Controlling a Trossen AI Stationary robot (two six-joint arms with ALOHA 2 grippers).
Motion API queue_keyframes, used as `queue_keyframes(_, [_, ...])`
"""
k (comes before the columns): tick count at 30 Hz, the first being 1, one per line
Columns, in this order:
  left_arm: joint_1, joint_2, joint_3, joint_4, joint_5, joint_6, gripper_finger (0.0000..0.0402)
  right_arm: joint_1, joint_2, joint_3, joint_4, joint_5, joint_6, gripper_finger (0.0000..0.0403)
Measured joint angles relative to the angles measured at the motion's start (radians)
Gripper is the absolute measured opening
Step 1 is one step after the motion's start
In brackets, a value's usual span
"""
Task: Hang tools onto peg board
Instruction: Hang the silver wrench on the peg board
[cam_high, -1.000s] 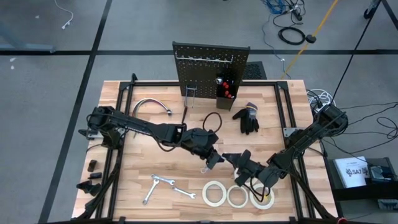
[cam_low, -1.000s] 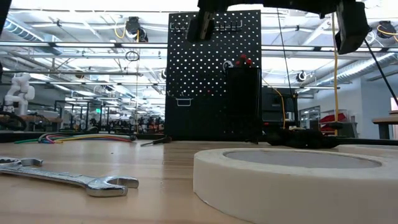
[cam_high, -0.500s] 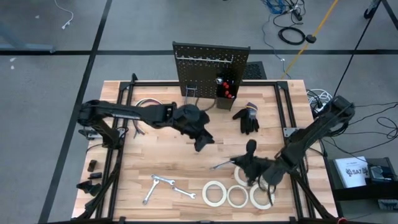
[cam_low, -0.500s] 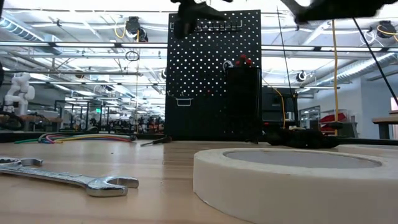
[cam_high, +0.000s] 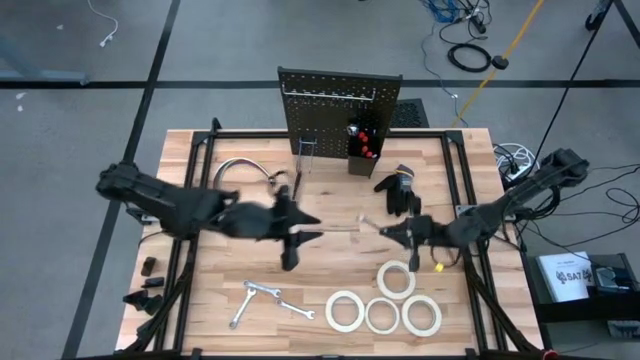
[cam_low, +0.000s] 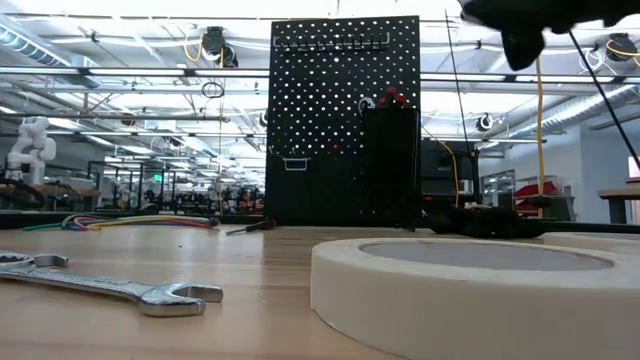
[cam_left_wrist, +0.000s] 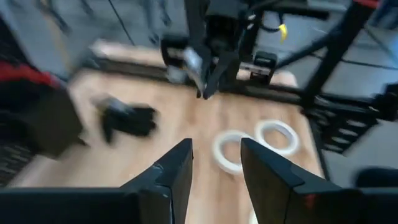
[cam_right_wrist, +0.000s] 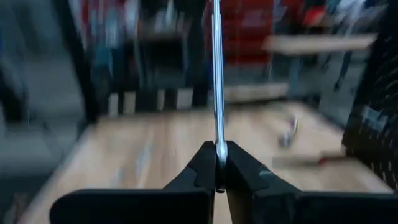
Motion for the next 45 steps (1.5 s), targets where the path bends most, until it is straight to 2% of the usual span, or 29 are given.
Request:
queue_keyframes(3, [-0.087,-0.054,-0.052,-0.004,-0.193,0.027,0.0137,-0.073,0.004,-0.068,0.318,-0.025,-0.016,0.0007])
queue_keyframes(5, [-0.120,-0.081,-0.100,0.003,-0.278,0.011,0.0137,-0.130,0.024,-0.063,0.410,-0.077,-0.018,0.0007])
queue_keyframes(7, [-0.136,-0.106,-0.147,0.007,-0.309,-0.022,0.0137,-0.178,0.059,-0.032,0.424,-0.108,-0.005,0.0007])
queue_keyframes(12, [-0.144,-0.124,-0.299,0.103,-0.314,-0.053,0.0137,-0.309,0.208,0.065,0.449,-0.213,0.087,0.0007])
queue_keyframes(17, [-0.134,-0.124,-0.479,0.377,-0.305,-0.015,0.0137,-0.435,0.392,0.156,0.611,-0.345,0.227,0.0007])
queue_keyframes(22, [-0.101,-0.129,-0.564,0.680,-0.259,0.160,0.0137,-0.521,0.531,0.287,0.628,-0.416,0.280,0.0007])
queue_keyframes(27, [-0.056,-0.129,-0.566,0.788,-0.244,0.279,0.0137,-0.611,0.545,0.302,0.652,-0.414,0.337,0.0007])
queue_keyframes(32, [-0.004,-0.129,-0.567,0.793,-0.241,0.293,0.0137,-0.693,0.530,0.282,0.662,-0.410,0.408,0.0007])
queue_keyframes(34, [0.014,-0.128,-0.567,0.794,-0.208,0.293,0.0137,-0.709,0.530,0.282,0.660,-0.410,0.436,0.0007])
queue_keyframes(38, [0.035,-0.123,-0.567,0.802,-0.111,0.293,0.0137,-0.710,0.532,0.282,0.669,-0.377,0.464,0.0007])
queue_keyframes(45, [0.062,-0.124,-0.567,0.891,-0.123,0.293,0.0137,-0.645,0.508,0.281,0.667,-0.357,0.433,0.0007])
